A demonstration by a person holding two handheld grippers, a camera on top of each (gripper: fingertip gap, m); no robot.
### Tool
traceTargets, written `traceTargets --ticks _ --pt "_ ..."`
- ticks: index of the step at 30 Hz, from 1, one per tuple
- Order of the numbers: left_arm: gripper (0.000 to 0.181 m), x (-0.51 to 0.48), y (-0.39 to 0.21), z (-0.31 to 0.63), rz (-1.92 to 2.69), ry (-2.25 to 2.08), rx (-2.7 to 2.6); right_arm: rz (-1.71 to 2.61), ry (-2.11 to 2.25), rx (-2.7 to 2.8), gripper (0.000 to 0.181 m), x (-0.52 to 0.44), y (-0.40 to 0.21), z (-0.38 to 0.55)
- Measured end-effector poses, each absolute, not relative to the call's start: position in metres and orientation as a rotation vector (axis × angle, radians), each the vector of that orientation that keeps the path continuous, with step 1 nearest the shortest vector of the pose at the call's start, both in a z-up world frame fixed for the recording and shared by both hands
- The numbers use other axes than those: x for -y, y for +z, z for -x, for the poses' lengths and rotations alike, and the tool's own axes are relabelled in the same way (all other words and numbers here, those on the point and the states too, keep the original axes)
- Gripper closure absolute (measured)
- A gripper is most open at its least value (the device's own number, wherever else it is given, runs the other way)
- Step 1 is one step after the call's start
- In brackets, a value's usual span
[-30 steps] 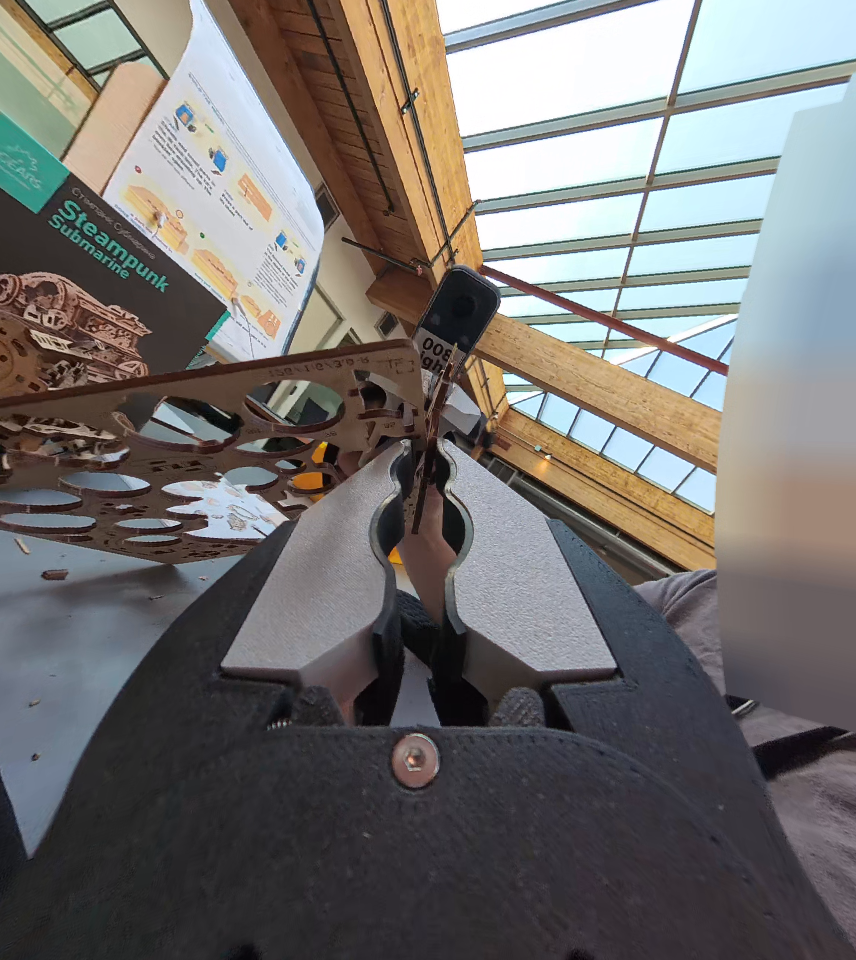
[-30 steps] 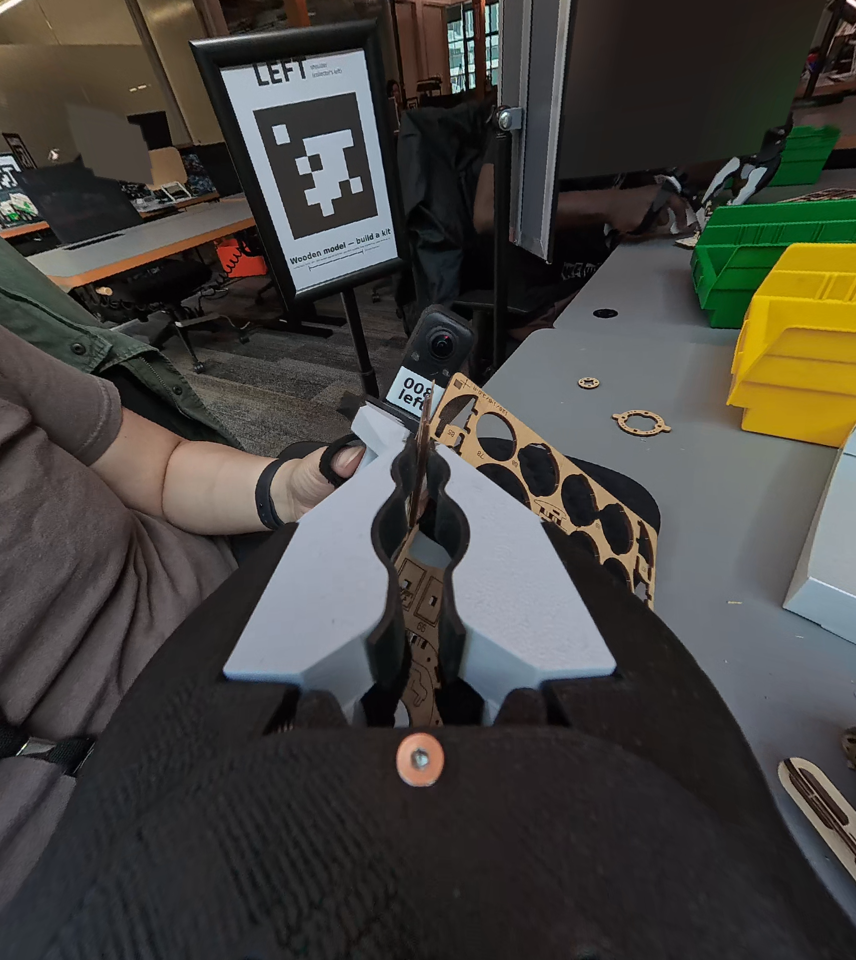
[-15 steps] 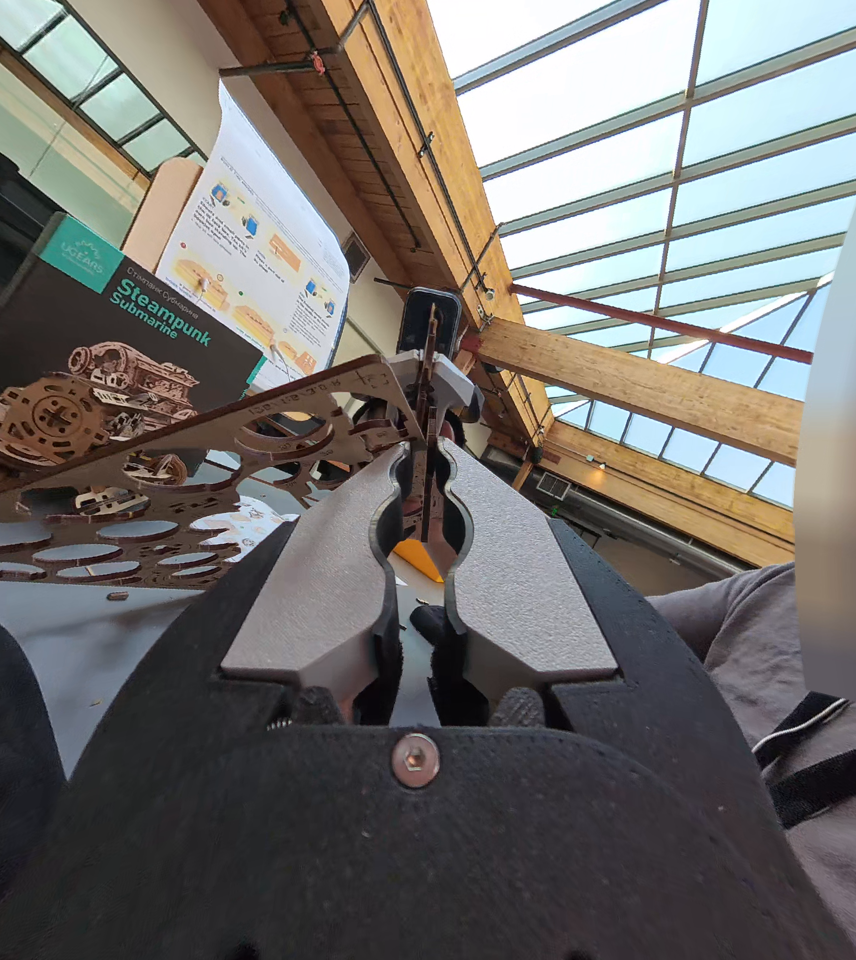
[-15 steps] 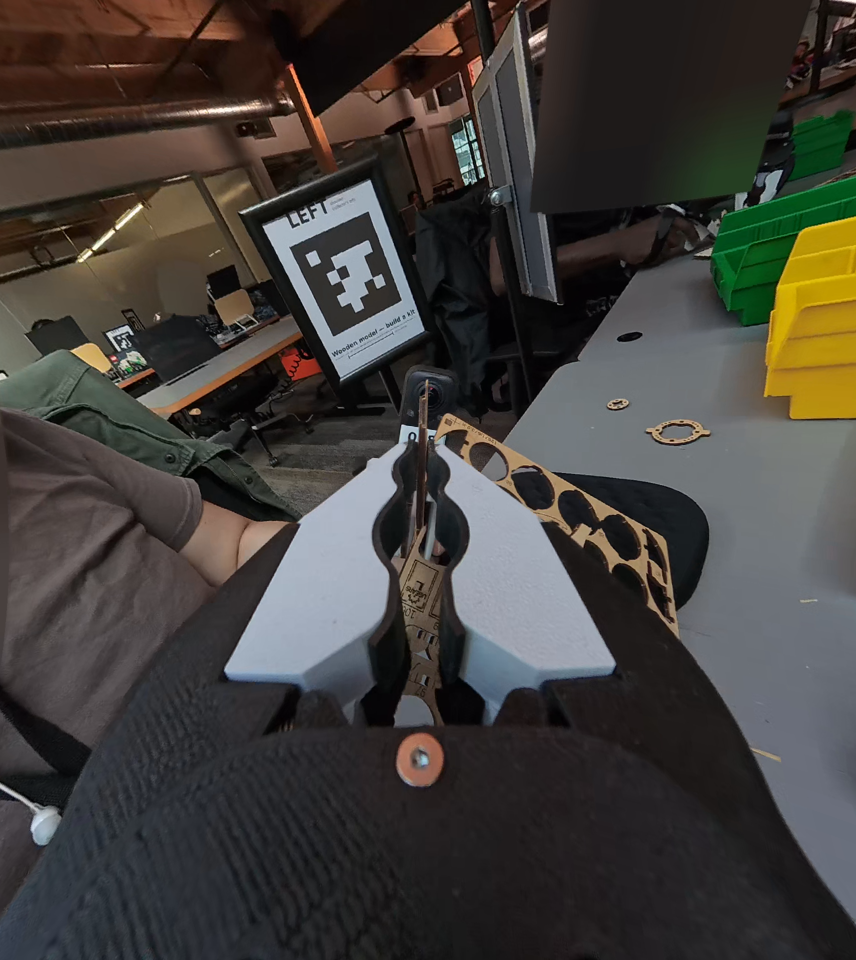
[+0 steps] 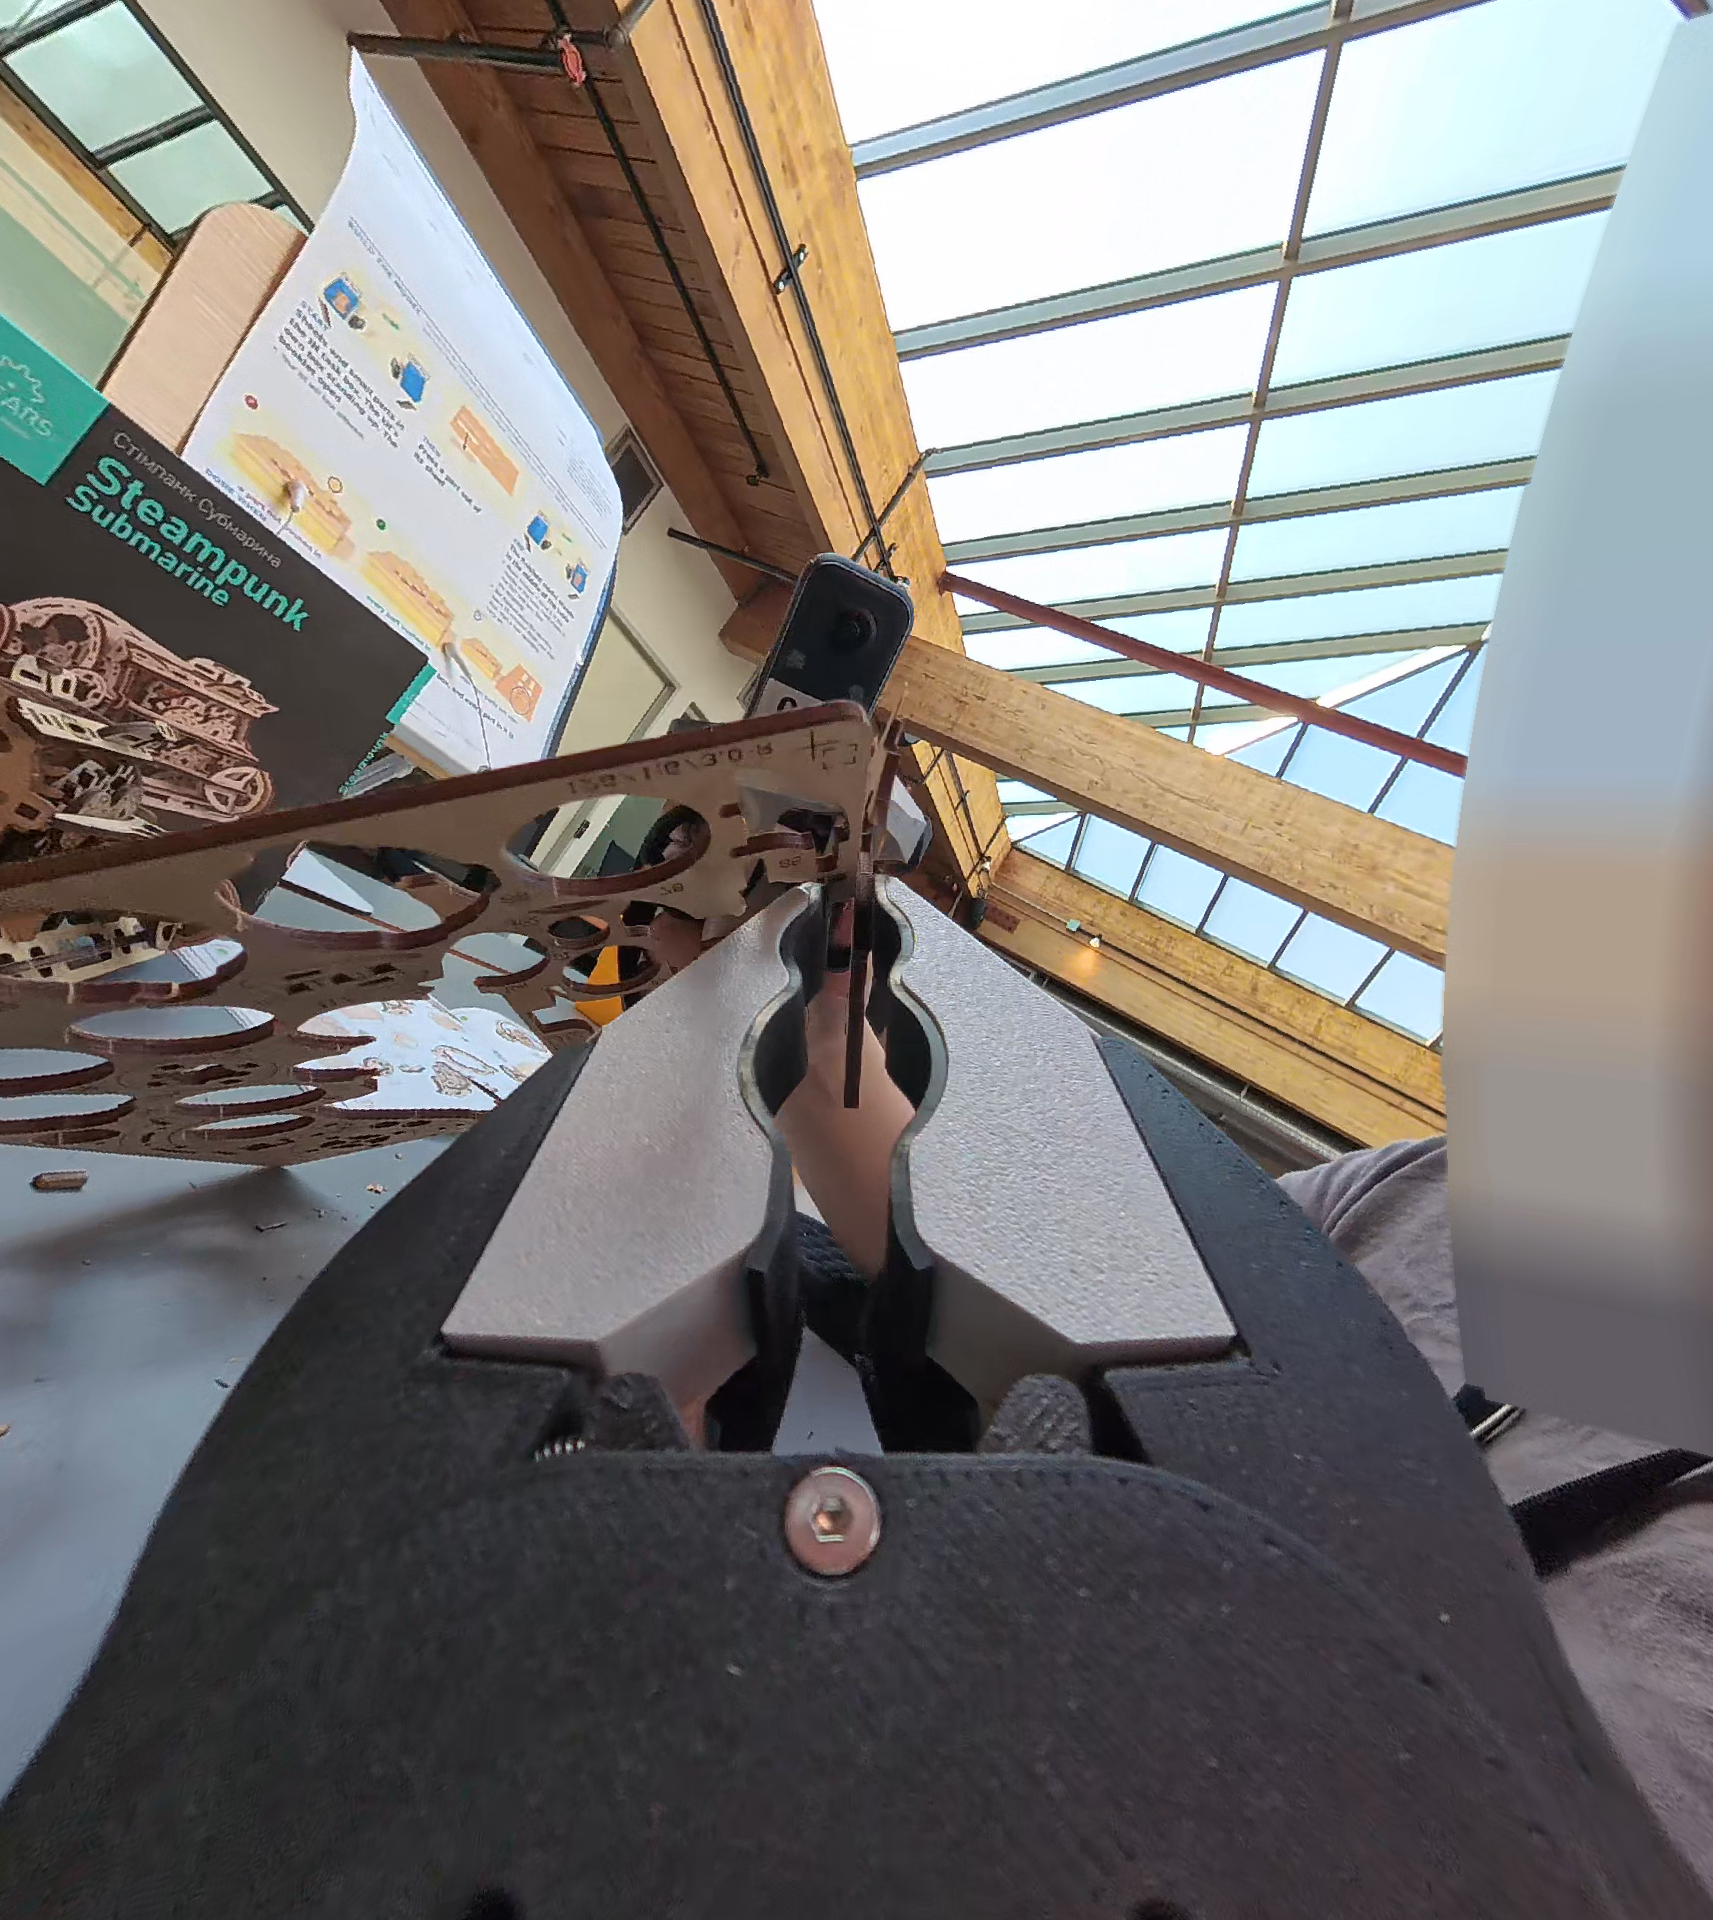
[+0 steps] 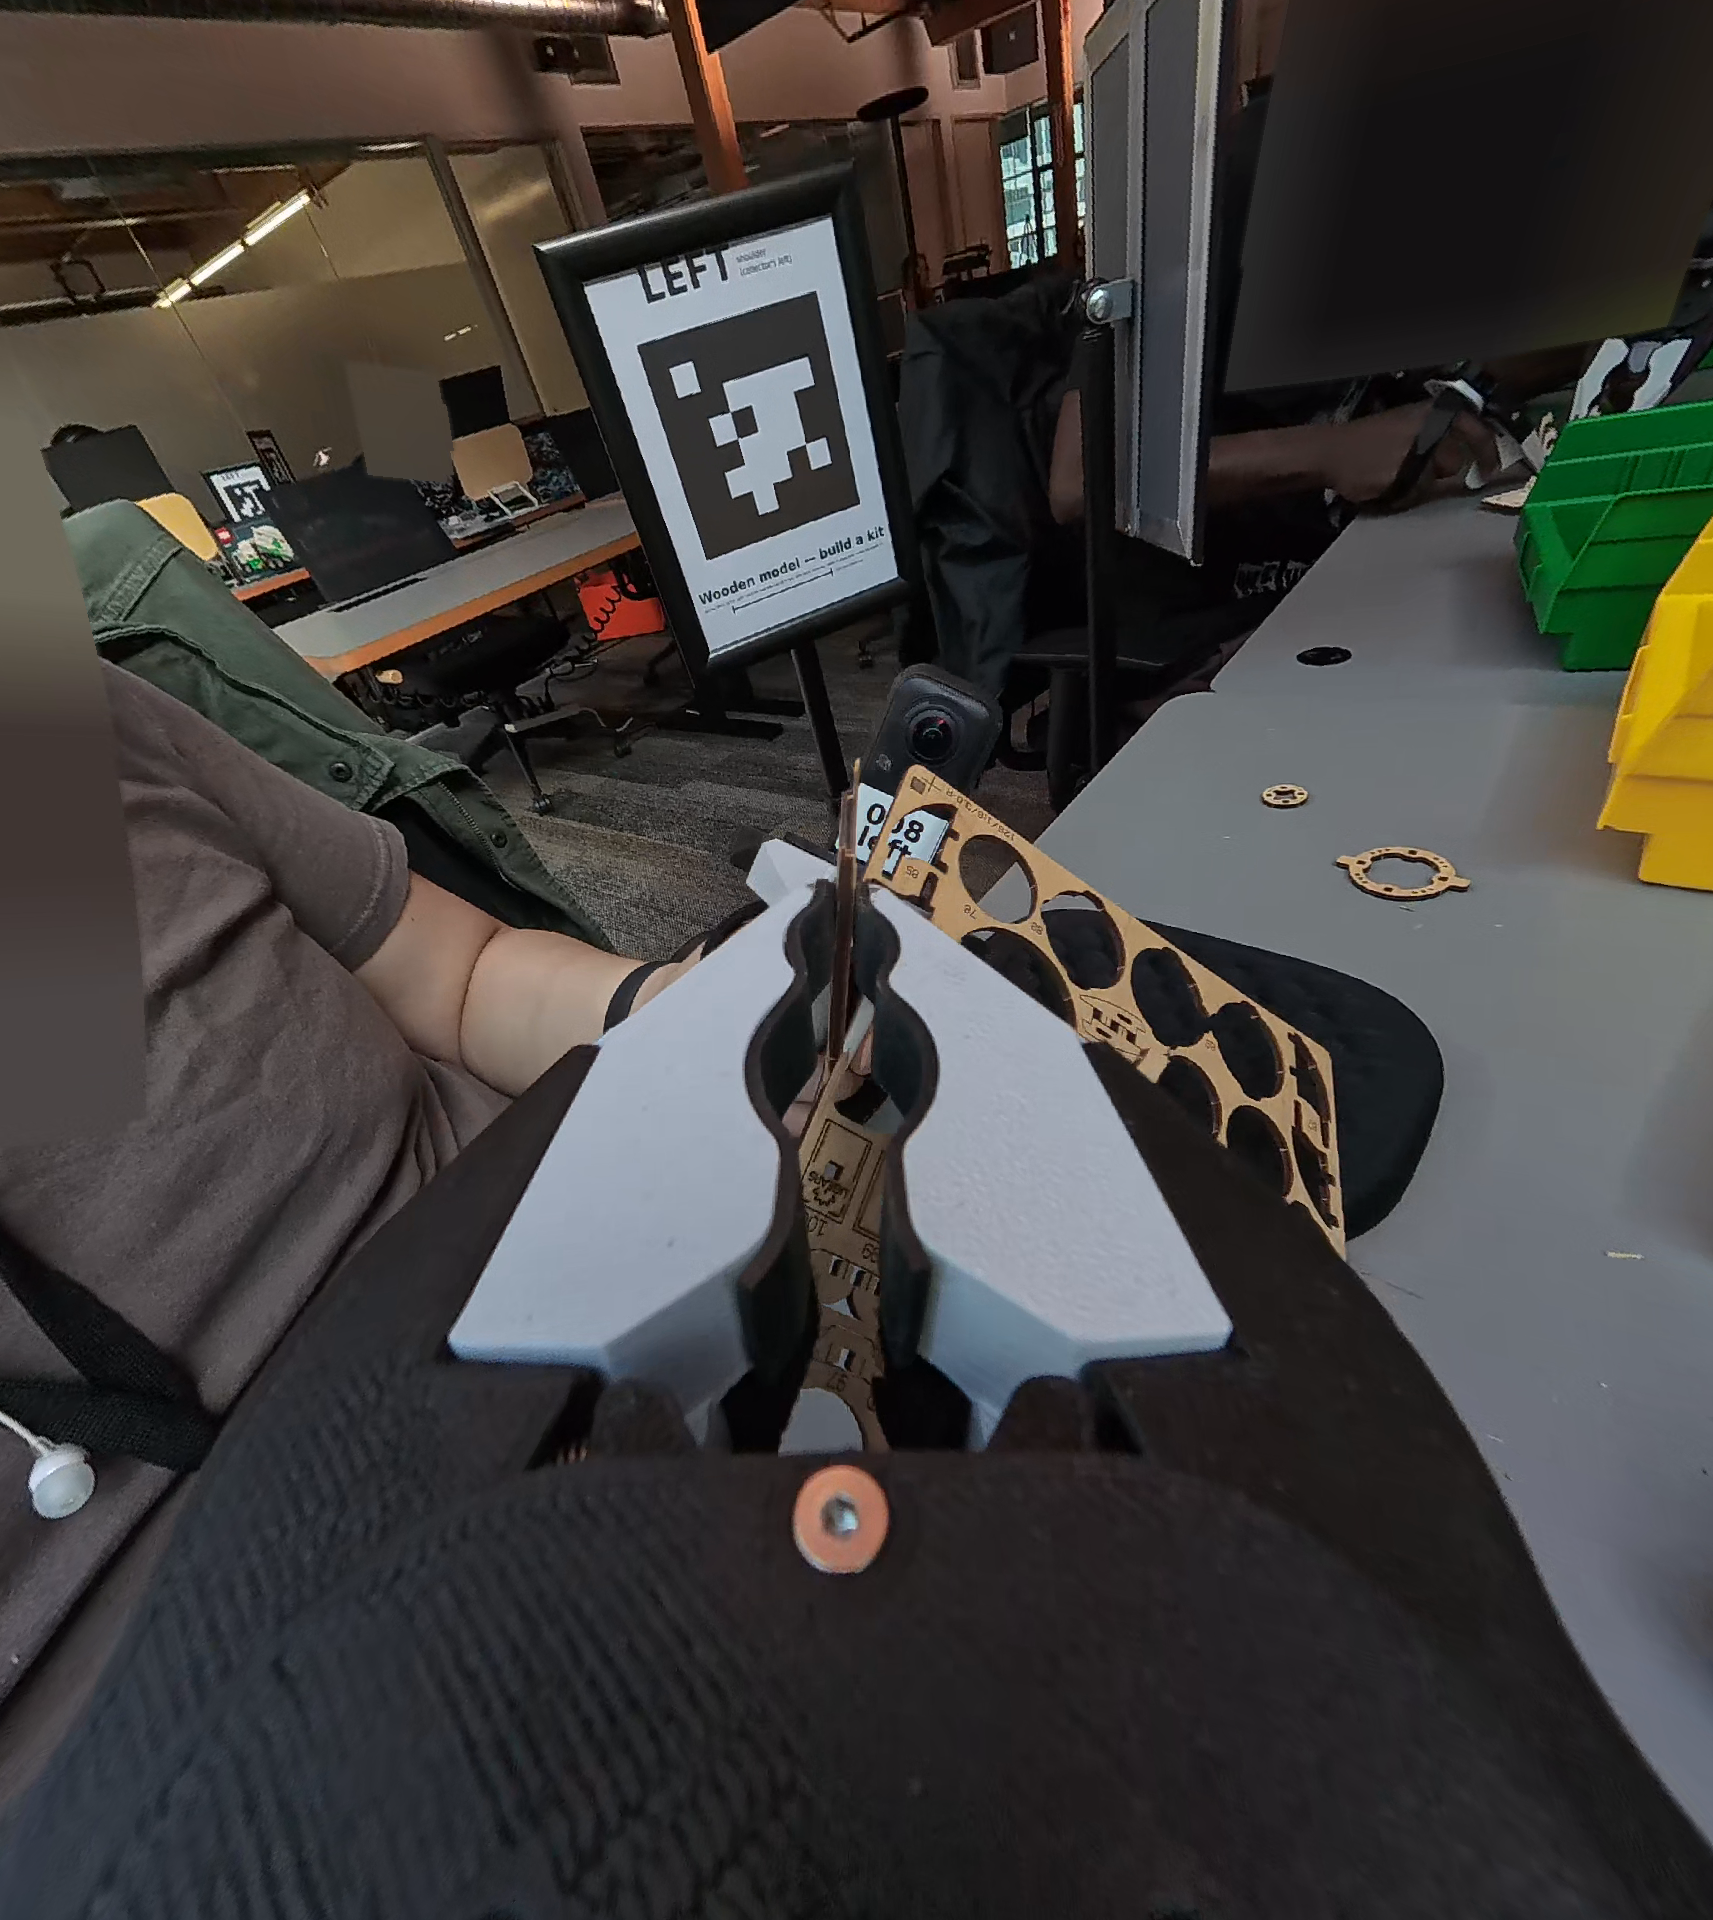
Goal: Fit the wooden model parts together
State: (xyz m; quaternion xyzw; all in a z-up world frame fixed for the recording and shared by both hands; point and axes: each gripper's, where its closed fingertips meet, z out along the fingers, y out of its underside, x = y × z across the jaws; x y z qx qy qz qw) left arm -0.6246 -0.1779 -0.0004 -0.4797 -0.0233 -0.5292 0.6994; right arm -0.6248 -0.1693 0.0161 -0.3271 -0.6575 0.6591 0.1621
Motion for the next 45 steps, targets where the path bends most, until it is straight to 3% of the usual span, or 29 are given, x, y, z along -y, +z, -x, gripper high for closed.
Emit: traceTargets --ticks 5,10,14,18,21,25,45 --pt "0.177 0.176 -0.001 0.627 1.046 -1.206 0.08 0.94 1.886 1.885 0.178 0.17 0.017 0.623" --pt "0.177 0.171 -0.003 0.633 1.038 -1.199 0.124 0.956 1.835 1.833 0.158 0.161 0.029 0.617" --pt "0.177 0.169 -0.006 0.635 1.036 -1.205 0.137 1.032 1.648 1.793 0.163 0.152 0.028 0.605" --pt "0.177 0.168 -0.008 0.635 1.04 -1.205 0.134 1.11 1.529 1.766 0.18 0.179 0.019 0.596" --pt "0.177 0.166 -0.008 0.633 1.045 -1.198 0.126 1.293 1.387 1.746 0.174 0.19 -0.011 0.607" --pt "0.178 0.164 -0.009 0.632 1.055 -1.184 0.113 1.217 1.102 1.642 0.164 0.186 -0.024 0.62" --pt "0.177 0.168 -0.005 0.626 1.011 -1.262 0.043 1.068 0.772 1.563 0.166 0.169 -0.003 0.623"
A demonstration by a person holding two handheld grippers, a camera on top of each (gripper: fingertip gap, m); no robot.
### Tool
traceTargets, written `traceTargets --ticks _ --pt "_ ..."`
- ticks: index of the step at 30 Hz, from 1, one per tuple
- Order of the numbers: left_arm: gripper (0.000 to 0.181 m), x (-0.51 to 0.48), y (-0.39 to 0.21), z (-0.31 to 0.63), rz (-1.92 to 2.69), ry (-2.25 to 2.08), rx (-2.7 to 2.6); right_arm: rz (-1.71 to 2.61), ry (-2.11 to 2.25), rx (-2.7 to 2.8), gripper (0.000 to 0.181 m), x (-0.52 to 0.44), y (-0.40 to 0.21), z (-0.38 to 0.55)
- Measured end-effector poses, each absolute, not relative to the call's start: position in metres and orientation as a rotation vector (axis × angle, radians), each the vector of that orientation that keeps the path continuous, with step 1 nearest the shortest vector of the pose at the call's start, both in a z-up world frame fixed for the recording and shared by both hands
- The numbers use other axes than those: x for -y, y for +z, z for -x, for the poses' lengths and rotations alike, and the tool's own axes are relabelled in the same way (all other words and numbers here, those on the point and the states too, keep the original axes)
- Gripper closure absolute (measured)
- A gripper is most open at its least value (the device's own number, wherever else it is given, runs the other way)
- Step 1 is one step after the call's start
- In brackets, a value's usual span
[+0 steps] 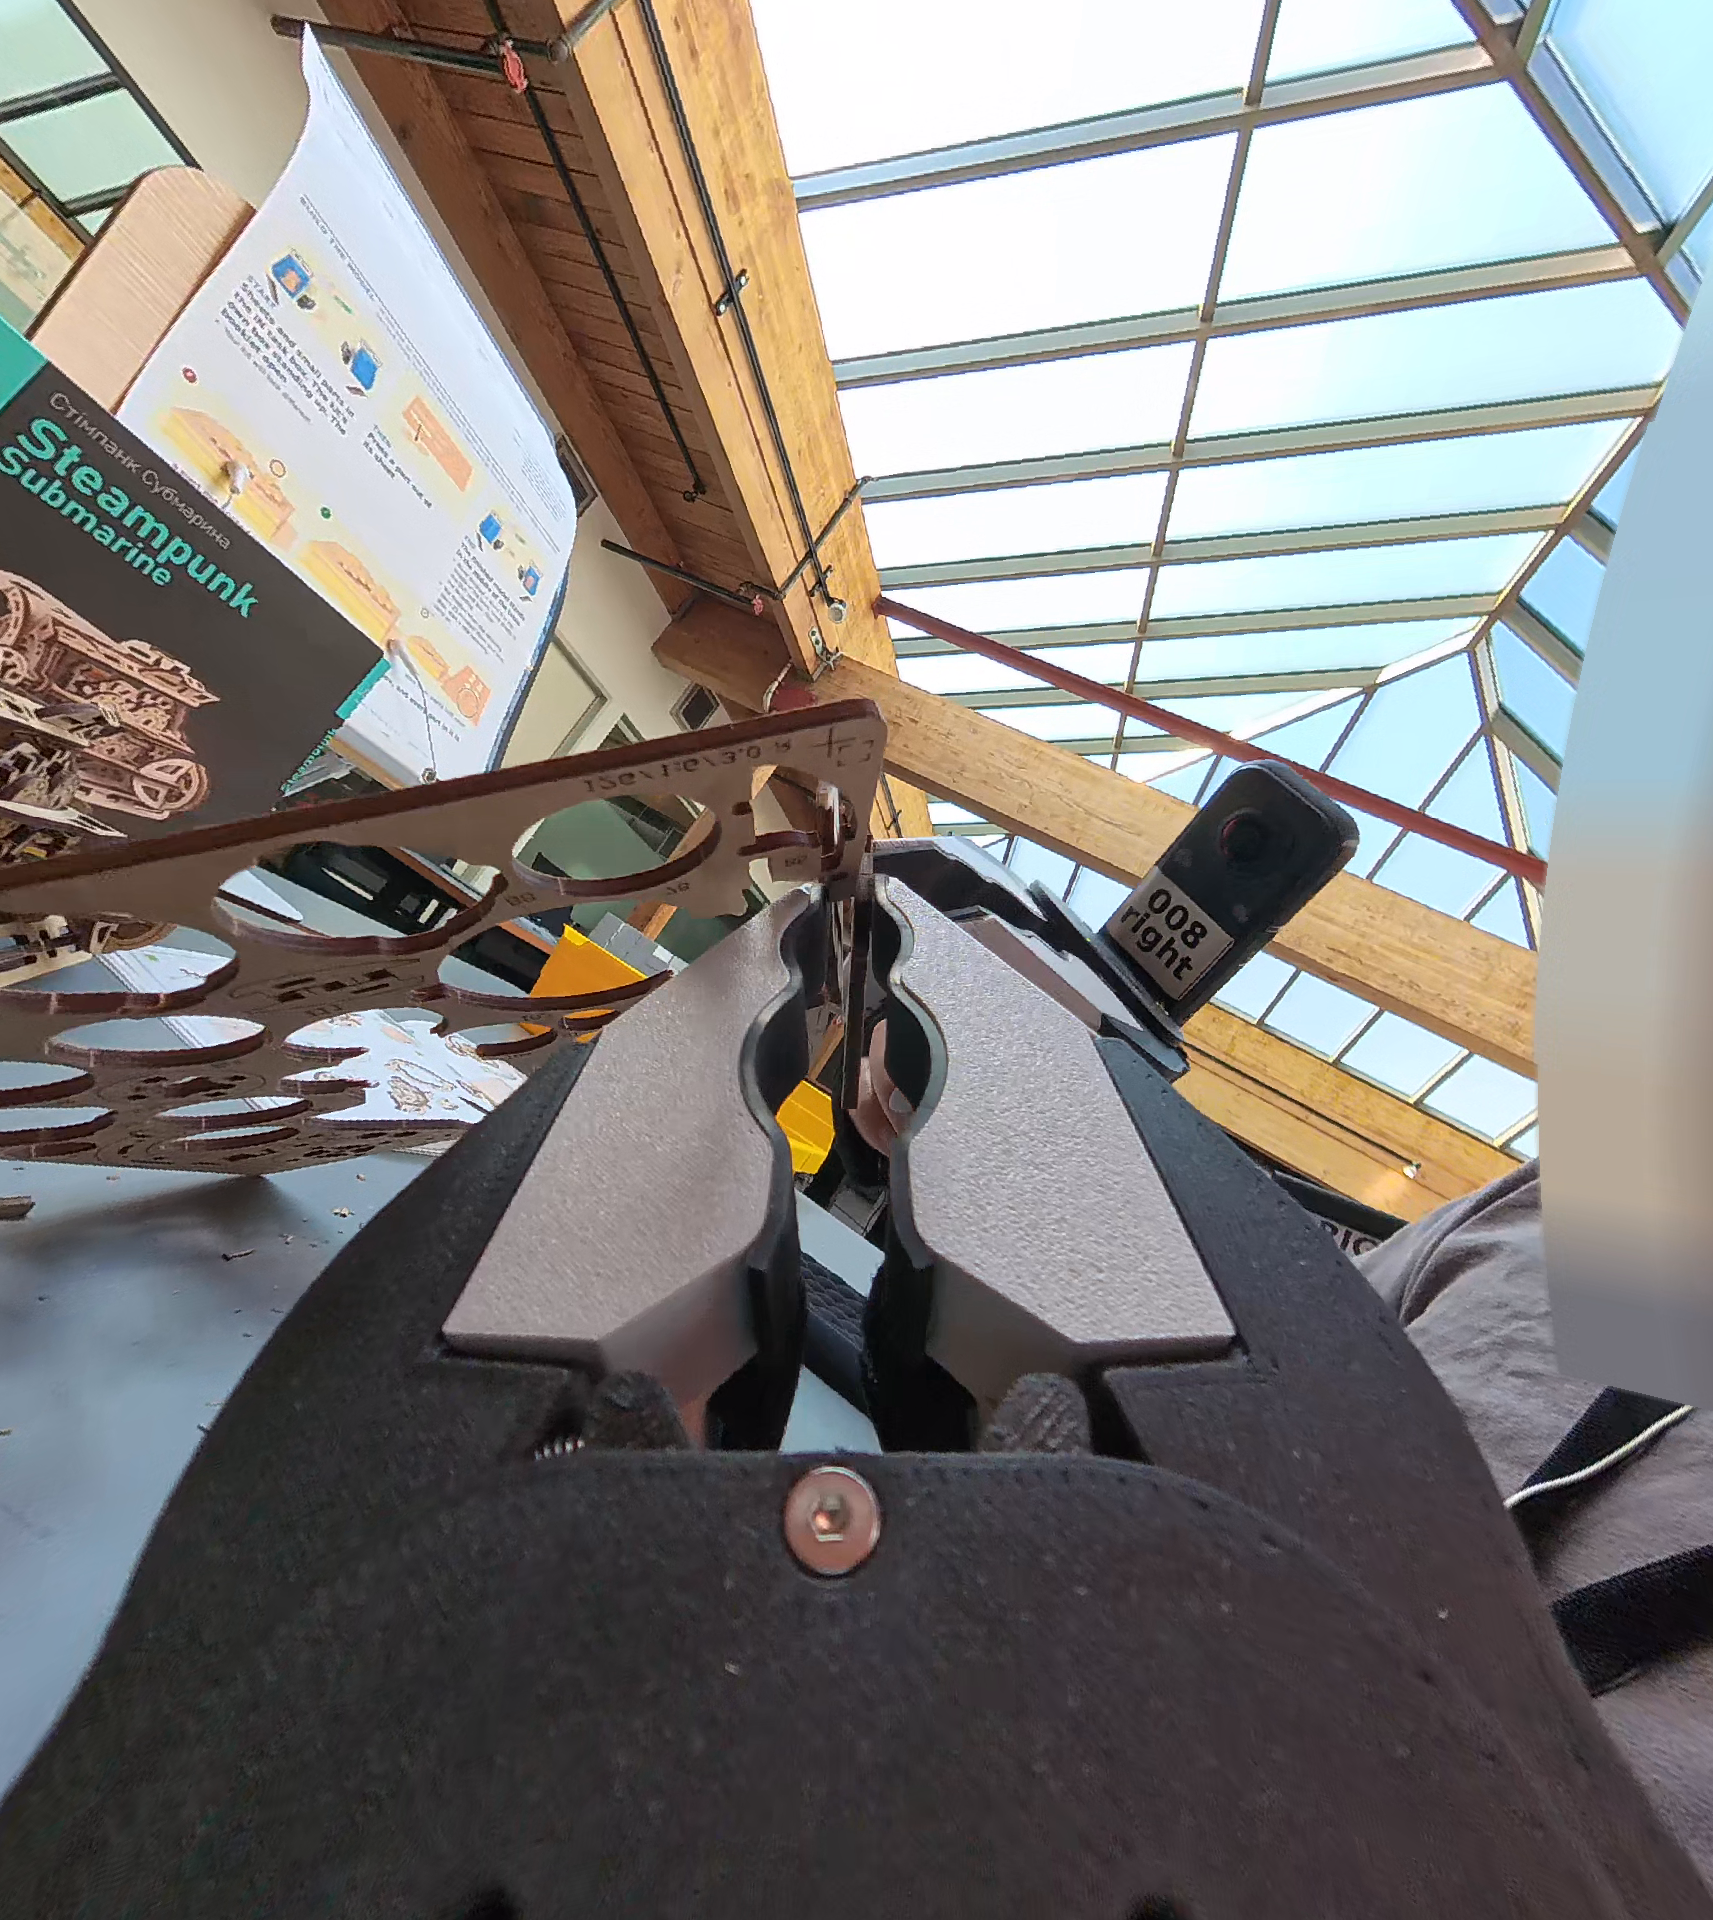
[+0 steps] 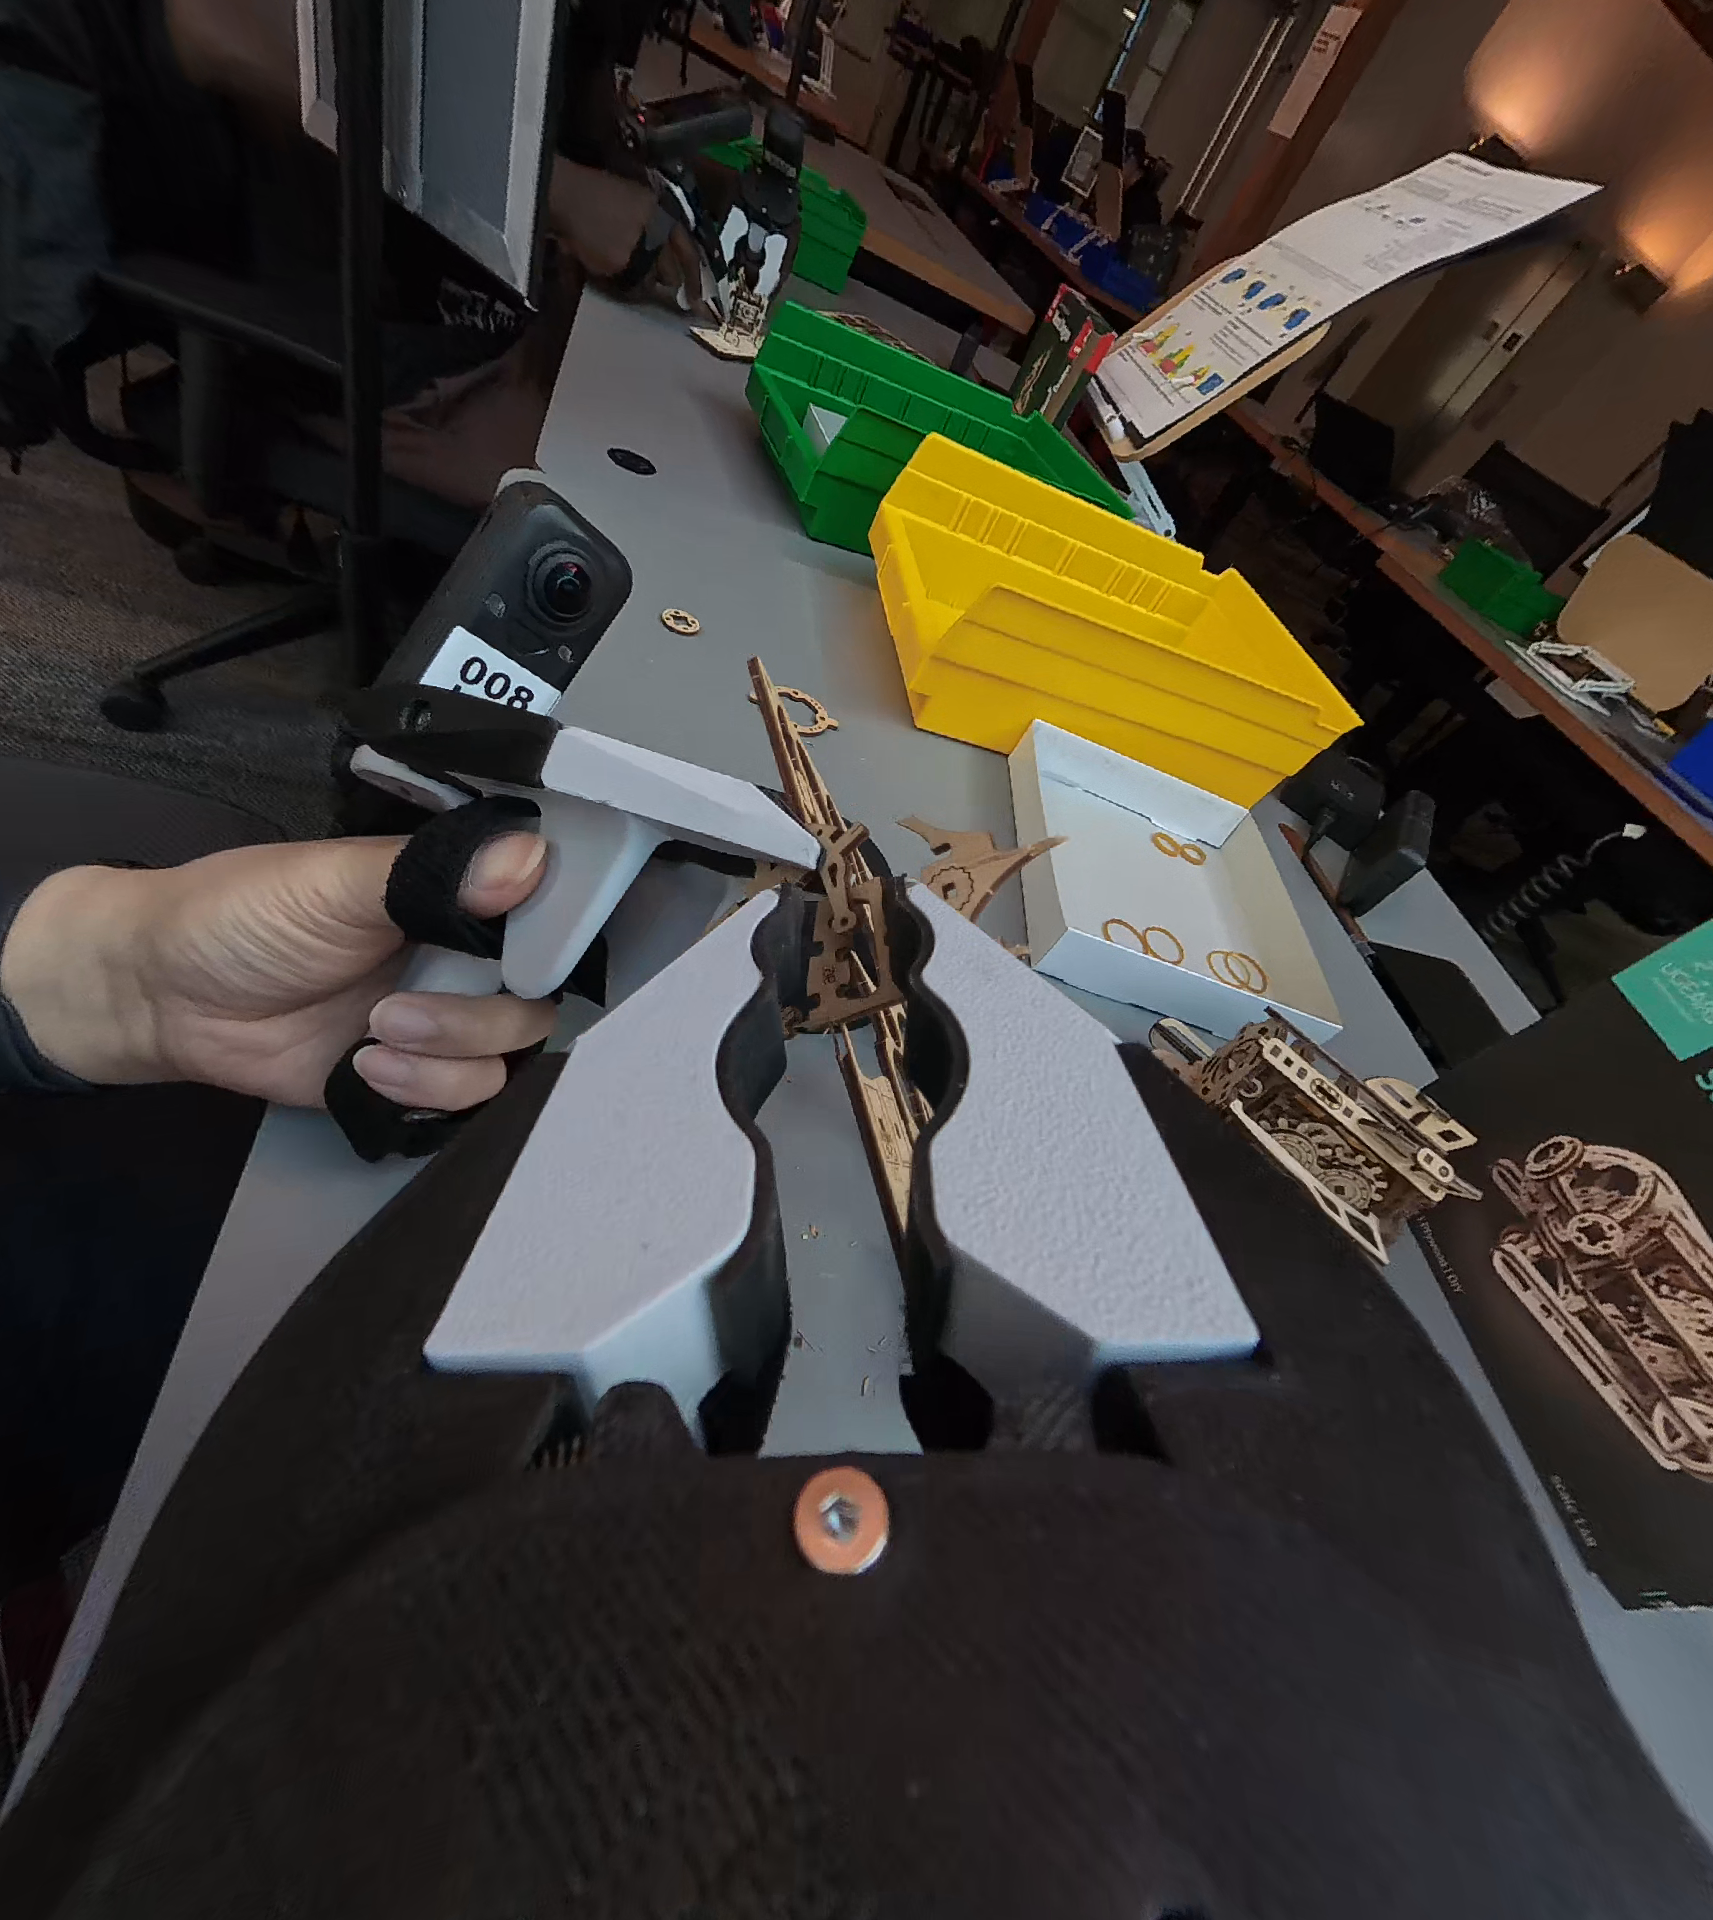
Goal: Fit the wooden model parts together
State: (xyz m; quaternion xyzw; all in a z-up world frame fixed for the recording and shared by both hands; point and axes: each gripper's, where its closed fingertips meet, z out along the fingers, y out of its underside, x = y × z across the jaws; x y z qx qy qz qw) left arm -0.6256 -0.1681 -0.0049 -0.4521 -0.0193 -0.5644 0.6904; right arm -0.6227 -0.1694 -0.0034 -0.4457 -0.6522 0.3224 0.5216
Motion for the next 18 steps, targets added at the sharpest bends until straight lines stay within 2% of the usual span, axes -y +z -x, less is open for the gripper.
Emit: traceTargets --ticks 8,10,12,13,18 --pt "0.176 0.168 -0.005 0.624 1.017 -1.26 0.031 0.959 0.529 1.705 0.177 0.169 -0.011 0.627" --pt "0.164 0.168 -0.005 0.626 1.008 -1.292 0.047 0.914 0.496 1.703 0.177 0.174 -0.009 0.627" --pt "0.14 0.166 -0.005 0.632 0.998 -1.324 0.096 0.856 0.447 1.688 0.178 0.177 -0.007 0.624" --pt "0.134 0.167 -0.005 0.635 0.986 -1.343 0.115 0.828 0.416 1.682 0.178 0.179 -0.007 0.621" --pt "0.122 0.158 -0.025 0.631 1.14 -1.464 0.245 0.751 0.374 1.717 0.177 0.191 -0.027 0.596"
